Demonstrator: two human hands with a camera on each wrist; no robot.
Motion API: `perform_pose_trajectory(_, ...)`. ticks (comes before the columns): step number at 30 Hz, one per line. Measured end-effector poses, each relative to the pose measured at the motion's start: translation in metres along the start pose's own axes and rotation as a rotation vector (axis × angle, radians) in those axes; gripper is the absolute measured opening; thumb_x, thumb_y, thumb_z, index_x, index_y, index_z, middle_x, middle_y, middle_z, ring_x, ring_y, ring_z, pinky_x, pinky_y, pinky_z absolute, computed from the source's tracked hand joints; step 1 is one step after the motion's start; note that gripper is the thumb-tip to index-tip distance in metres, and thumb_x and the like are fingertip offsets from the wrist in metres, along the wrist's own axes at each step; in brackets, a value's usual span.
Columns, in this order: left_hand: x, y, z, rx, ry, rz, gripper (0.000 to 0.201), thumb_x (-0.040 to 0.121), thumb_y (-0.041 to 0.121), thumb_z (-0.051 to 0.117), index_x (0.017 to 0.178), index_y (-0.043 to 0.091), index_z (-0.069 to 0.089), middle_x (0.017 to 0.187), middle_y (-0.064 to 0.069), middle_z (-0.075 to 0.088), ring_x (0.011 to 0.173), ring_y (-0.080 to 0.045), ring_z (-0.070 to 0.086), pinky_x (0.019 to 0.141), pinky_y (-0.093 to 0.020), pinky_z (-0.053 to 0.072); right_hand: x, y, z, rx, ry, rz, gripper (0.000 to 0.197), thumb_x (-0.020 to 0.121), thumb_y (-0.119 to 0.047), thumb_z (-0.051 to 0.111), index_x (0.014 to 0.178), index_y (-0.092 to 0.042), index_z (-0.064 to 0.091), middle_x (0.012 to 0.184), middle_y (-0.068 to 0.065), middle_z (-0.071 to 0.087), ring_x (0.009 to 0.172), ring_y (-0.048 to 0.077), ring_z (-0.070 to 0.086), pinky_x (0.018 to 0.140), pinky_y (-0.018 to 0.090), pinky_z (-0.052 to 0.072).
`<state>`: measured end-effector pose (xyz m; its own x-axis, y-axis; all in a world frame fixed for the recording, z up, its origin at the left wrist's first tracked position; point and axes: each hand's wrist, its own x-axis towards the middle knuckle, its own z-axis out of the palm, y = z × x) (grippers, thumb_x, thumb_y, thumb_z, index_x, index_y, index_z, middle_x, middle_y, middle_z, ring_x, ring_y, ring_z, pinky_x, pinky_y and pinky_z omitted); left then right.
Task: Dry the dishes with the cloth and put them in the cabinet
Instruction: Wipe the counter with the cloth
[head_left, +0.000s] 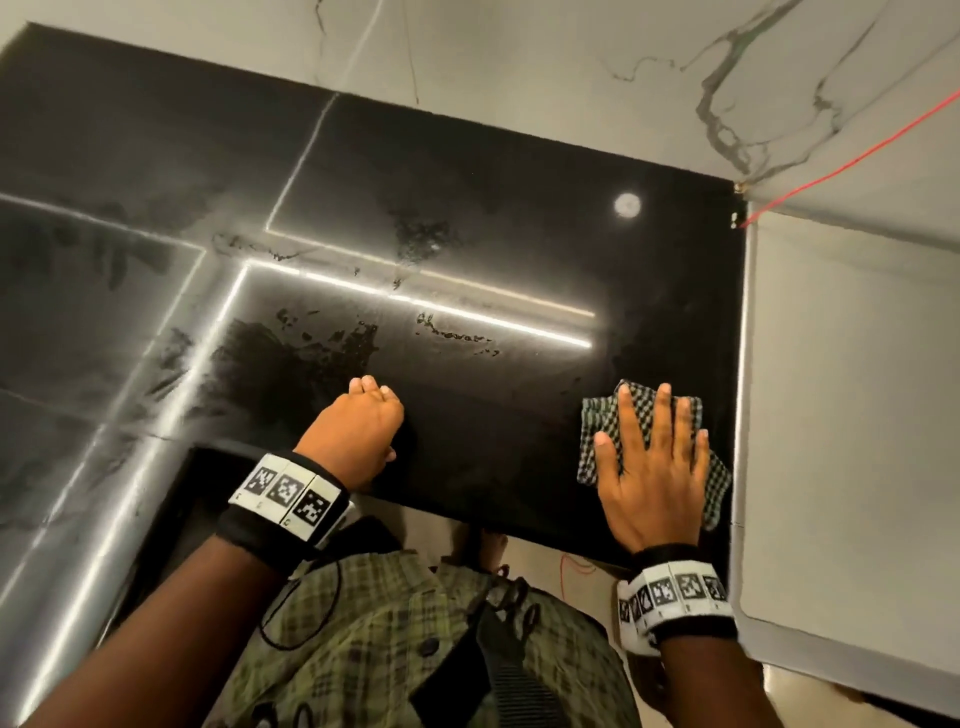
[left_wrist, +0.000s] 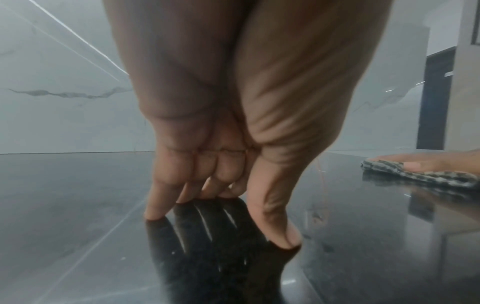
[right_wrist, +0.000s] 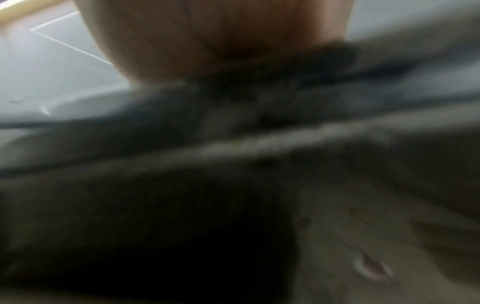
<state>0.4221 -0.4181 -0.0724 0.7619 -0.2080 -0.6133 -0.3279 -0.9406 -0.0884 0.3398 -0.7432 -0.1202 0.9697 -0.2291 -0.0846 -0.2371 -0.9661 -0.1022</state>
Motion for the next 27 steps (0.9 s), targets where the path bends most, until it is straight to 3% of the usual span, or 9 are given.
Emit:
perform_pose_trajectory(4, 0.001, 0.004, -0.001, -0.013, -0.005, -0.039, 0.077, 0.098, 0.028, 0.064, 0.155, 0.0, 0.02, 0.163, -0.03, 0.018, 0.152, -0.041, 0.022, 0.115, -0.042, 0.036, 0.032, 0.009, -0.001, -0.015, -0.028, -0.033, 0.065, 0.101, -0.06, 0.021, 0.161, -0.038, 0.011, 0.171, 0.006, 0.004, 0.158, 0.028, 0.0, 0.125, 0.056, 0.01)
perform_pose_trajectory(9, 0.001, 0.007, -0.004, 0.01, -0.015, -0.064, 0.076, 0.099, 0.03, 0.062, 0.155, 0.003, 0.02, 0.163, -0.027, 0.018, 0.153, -0.037, 0.022, 0.113, -0.04, 0.037, 0.033, 0.012, -0.002, 0.002, -0.057, -0.047, 0.065, 0.101, -0.06, 0.019, 0.161, -0.038, 0.005, 0.171, 0.006, -0.002, 0.157, 0.028, -0.005, 0.125, 0.056, 0.007)
perform_pose_trajectory(19, 0.005, 0.007, -0.01, 0.056, -0.028, -0.048, 0.072, 0.095, 0.037, 0.065, 0.149, 0.004, 0.031, 0.148, -0.022, 0.04, 0.138, -0.035, 0.044, 0.102, -0.038, 0.044, 0.034, 0.011, -0.005, 0.019, -0.088, -0.045, 0.064, 0.103, -0.061, 0.016, 0.161, -0.039, 0.002, 0.171, 0.005, -0.006, 0.157, 0.027, -0.008, 0.126, 0.055, 0.003)
perform_pose_trajectory(27, 0.005, 0.006, -0.014, 0.086, -0.008, -0.018, 0.071, 0.095, 0.04, 0.065, 0.148, 0.003, 0.035, 0.142, -0.019, 0.046, 0.132, -0.033, 0.05, 0.103, -0.036, 0.044, 0.039, 0.01, -0.011, 0.035, -0.218, -0.013, 0.064, 0.103, -0.061, 0.017, 0.159, -0.043, -0.008, 0.168, 0.0, -0.021, 0.154, 0.023, -0.022, 0.125, 0.052, -0.008)
